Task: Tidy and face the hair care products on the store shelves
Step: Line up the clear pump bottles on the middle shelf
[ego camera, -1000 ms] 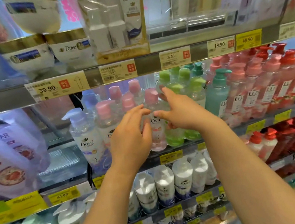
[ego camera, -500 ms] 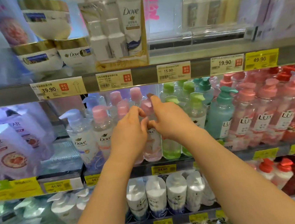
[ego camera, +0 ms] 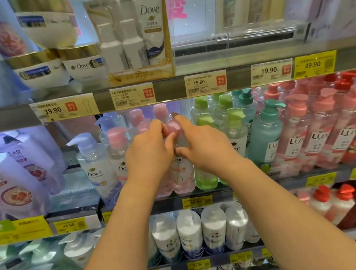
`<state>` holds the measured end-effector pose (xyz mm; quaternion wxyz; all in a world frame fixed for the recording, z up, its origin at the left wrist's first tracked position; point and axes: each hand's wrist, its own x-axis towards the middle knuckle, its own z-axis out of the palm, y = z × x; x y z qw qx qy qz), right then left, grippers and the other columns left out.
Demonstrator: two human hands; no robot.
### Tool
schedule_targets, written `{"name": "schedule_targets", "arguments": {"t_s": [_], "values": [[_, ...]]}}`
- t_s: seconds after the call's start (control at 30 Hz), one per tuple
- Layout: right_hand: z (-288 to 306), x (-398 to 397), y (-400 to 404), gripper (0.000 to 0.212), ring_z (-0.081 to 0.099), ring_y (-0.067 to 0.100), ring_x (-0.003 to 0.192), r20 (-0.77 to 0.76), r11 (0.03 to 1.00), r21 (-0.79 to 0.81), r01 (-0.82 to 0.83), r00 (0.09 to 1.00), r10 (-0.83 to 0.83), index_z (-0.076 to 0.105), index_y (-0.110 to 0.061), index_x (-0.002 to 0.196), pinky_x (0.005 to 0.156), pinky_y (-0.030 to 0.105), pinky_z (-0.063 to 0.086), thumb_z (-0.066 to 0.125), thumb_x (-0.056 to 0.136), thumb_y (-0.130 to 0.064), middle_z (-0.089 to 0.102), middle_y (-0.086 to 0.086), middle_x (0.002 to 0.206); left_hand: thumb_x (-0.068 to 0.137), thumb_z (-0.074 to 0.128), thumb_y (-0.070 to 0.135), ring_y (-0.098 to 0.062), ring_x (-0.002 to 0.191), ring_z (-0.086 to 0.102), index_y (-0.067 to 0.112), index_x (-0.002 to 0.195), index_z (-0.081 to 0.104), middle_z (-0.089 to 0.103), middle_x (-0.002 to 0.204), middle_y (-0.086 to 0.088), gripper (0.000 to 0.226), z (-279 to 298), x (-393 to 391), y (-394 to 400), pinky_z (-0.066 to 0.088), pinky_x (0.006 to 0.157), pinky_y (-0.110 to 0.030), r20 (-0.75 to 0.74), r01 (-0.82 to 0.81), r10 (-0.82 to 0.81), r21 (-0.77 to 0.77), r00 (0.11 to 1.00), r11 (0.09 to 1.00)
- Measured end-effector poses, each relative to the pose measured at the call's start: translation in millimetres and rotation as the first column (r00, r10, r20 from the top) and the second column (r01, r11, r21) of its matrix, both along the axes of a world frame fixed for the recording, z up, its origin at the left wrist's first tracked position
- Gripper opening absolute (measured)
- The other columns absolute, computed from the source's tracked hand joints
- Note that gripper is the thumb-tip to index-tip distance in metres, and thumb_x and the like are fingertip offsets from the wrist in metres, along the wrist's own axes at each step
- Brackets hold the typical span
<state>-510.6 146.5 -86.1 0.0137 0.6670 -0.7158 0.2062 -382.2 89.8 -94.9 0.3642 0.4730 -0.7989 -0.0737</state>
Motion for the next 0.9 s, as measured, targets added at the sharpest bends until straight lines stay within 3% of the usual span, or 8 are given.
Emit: {"name": "schedule_targets", "arguments": {"t_s": [0.1,0.2,0.27,0.37,0.5,0.7,0.77,0.9], "values": [[13,-14,18,0.057,0.072,0.012,0.072,0.378,1.000,-0.025,0.005,0.926,0.005,0.055,-0.032,0.140,0.077,0.036,0.061,0.076,0.087,-0.035,0.068,-0.004,0.129,0.093,0.057,0.047,-0.032,0.083,0.064,0.020,0.092,0.056,0.071,0.086,-0.005,0.027,-1,6,-1,0.053,0.063,-0.042,0.035,-0.001,0.003,-0.056,0.999,0.998],[30,-38,43,0.019,0.067,0.007,0.047,0.544,0.996,-0.020,0.091,0.837,-0.066,0.076,-0.022,0.105,0.062,0.026,0.062,0.079,0.086,-0.026,0.076,-0.008,0.102,0.092,0.059,0.048,-0.035,0.082,0.067,0.021,0.094,0.060,0.074,0.088,-0.008,0.028,-8,12,-2,0.055,0.062,-0.044,0.048,0.048,-0.041,-0.139,0.998,0.989],[34,-48,53,0.016,0.071,0.009,0.051,0.493,0.989,-0.009,0.150,0.861,-0.126,0.077,-0.020,0.101,0.069,0.033,0.064,0.078,0.087,-0.026,0.075,-0.011,0.096,0.091,0.064,0.044,-0.036,0.070,0.067,0.018,0.090,0.062,0.072,0.077,-0.009,0.025,-12,11,1,0.053,0.055,-0.042,0.045,0.064,-0.055,-0.220,0.997,0.974],[30,-49,54,0.039,0.073,0.016,0.056,0.429,0.973,-0.011,0.228,0.881,-0.202,0.065,-0.022,0.130,0.075,0.035,0.063,0.073,0.092,-0.027,0.070,-0.007,0.124,0.087,0.071,0.032,-0.029,0.049,0.056,0.013,0.074,0.062,0.061,0.059,-0.004,0.024,-14,9,10,0.039,0.043,-0.028,-0.024,0.045,-0.058,-0.368,0.998,0.929],[20,-49,49,0.066,0.073,0.017,0.058,0.369,0.975,-0.019,0.221,0.908,-0.198,0.035,-0.026,0.154,0.086,0.039,0.059,0.066,0.096,-0.027,0.052,-0.008,0.151,0.086,0.069,0.031,-0.018,0.048,0.050,0.015,0.072,0.063,0.059,0.063,0.003,0.023,-11,2,21,0.037,0.043,-0.028,-0.043,0.124,-0.163,-0.470,0.986,0.874],[14,-45,31,0.066,0.071,0.008,0.055,0.241,0.988,0.097,0.118,0.961,-0.138,0.025,-0.028,0.154,0.077,0.040,0.061,0.061,0.099,-0.034,0.057,0.006,0.142,0.089,0.068,0.030,-0.027,0.065,0.060,0.019,0.101,0.060,0.060,0.074,0.005,0.018,-8,-22,34,0.047,0.057,-0.036,-0.009,0.243,-0.248,-0.156,0.969,0.957],[14,-47,29,0.070,0.072,0.011,0.054,0.281,0.990,0.105,0.095,0.952,-0.122,0.023,-0.030,0.155,0.074,0.039,0.062,0.063,0.098,-0.035,0.053,0.006,0.148,0.093,0.061,0.030,-0.029,0.071,0.059,0.022,0.102,0.052,0.052,0.070,0.008,0.015,-8,-27,33,0.049,0.061,-0.039,0.038,0.240,-0.239,-0.018,0.970,0.971],[16,-47,26,0.077,0.072,0.017,0.056,0.266,0.986,0.059,0.156,0.949,-0.167,0.035,-0.023,0.152,0.071,0.041,0.063,0.074,0.088,-0.043,0.058,0.003,0.143,0.093,0.055,0.024,-0.033,0.072,0.062,0.023,0.096,0.047,0.062,0.072,0.000,0.008,-9,-28,27,0.054,0.064,-0.045,0.094,0.216,-0.217,0.016,0.972,0.976]]}}
